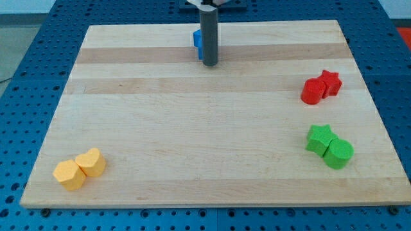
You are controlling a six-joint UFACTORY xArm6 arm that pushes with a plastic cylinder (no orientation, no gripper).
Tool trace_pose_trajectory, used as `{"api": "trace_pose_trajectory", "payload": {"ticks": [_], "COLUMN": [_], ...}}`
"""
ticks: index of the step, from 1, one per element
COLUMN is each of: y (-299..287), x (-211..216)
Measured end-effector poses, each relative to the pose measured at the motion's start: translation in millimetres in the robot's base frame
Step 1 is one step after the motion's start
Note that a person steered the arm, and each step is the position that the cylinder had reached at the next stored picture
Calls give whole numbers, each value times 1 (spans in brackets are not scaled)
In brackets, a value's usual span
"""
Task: Slide the red star slightly left
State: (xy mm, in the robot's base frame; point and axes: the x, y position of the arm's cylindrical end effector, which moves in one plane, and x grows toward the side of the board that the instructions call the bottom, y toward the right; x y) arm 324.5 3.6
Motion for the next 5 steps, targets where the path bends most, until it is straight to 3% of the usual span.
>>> {"api": "trace_pose_trajectory", "payload": {"ticks": [1, 3, 4, 5], "y": [54, 234, 309, 317], "x": [0, -3, 32, 91]}}
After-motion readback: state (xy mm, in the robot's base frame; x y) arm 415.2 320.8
